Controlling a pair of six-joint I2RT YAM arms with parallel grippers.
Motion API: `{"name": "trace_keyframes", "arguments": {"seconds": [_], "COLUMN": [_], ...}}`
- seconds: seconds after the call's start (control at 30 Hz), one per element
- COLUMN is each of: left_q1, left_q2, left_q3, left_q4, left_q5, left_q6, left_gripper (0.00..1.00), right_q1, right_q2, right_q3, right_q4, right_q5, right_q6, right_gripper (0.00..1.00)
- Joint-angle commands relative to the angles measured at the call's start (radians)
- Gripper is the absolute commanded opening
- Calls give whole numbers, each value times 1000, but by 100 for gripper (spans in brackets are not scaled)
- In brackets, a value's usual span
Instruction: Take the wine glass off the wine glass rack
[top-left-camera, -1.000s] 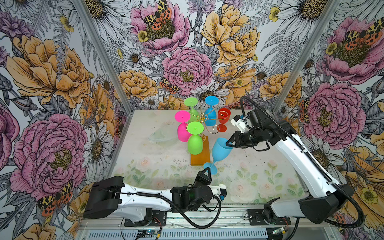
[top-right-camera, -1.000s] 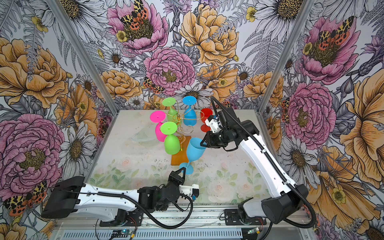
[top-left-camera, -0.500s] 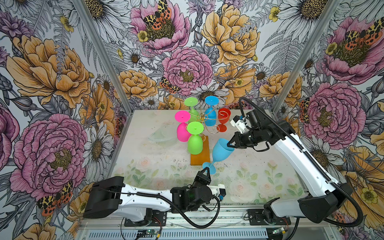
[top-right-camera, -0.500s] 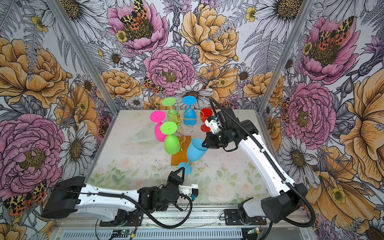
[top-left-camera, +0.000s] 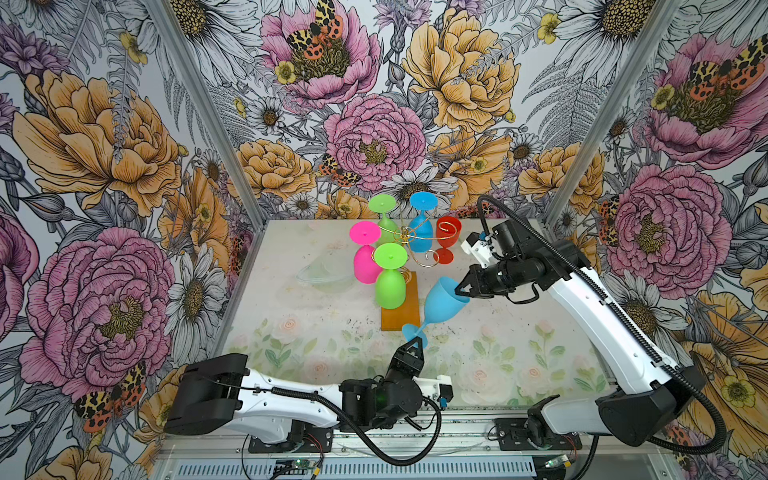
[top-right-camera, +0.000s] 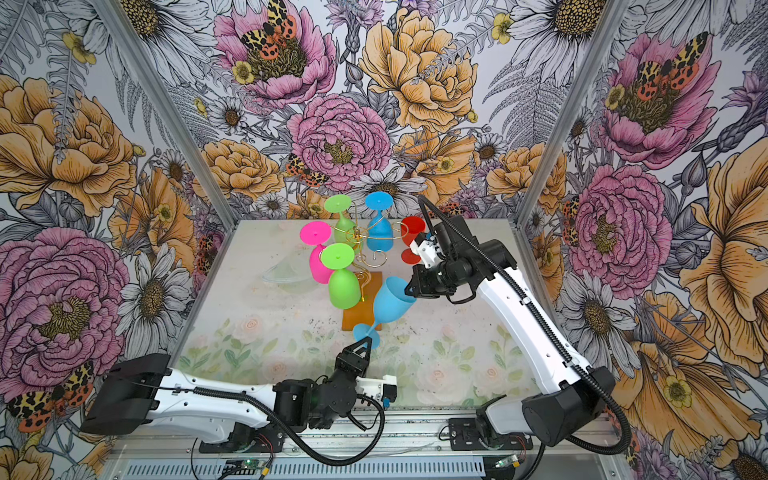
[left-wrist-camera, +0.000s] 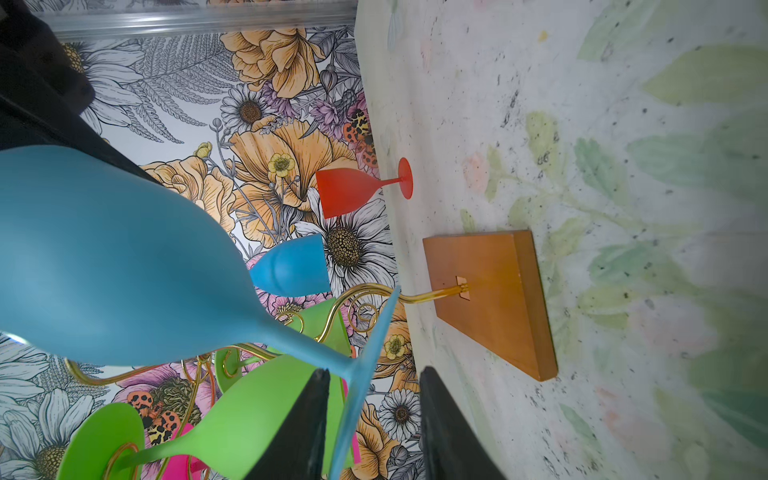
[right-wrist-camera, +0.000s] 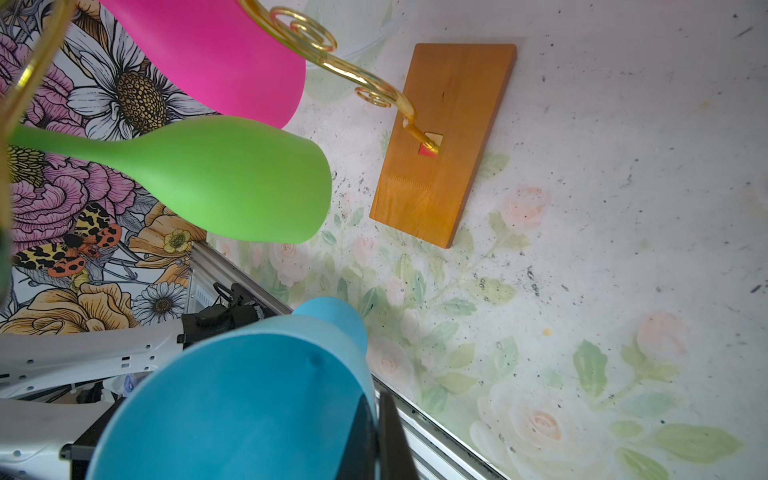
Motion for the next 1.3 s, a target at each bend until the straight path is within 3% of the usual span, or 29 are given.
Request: {"name": "trace_keyframes", "arguments": {"seconds": [0.0,0.27,0.47,0.6,0.77,0.9,1.27], "left_q1": [-16,-35,-39,-20,2,34,129], "left_q2": [-37,-113,-217,-272,-278,-285,-434], "left_q3": [-11,20,58,124,177,216,186], "left_q4": [17,-52,-214,-411,-562,-658,-735], "left_q5": [14,-13,-53,-47,-75,-18,105], "left_q6": [-55,-307,-626,-872,-1053,-1201,-1388], "left_gripper": [43,62,79,91,96,97,97], "right_q1": [-13,-45,-71,-93,-104,-107,-140], "right_q2": [-2,-20,-40,-36,-9,18,118], "right_q3": [32,6,-15,-15,-2,13,26], "right_q4": [13,5,4,7,11,30,175], "right_q5": [19,128,278,367,480,577,687], "right_q6": [-16,-42,-72,-95,-120,-133,-127], "right_gripper": [0,0,0,0,0,0,0]}}
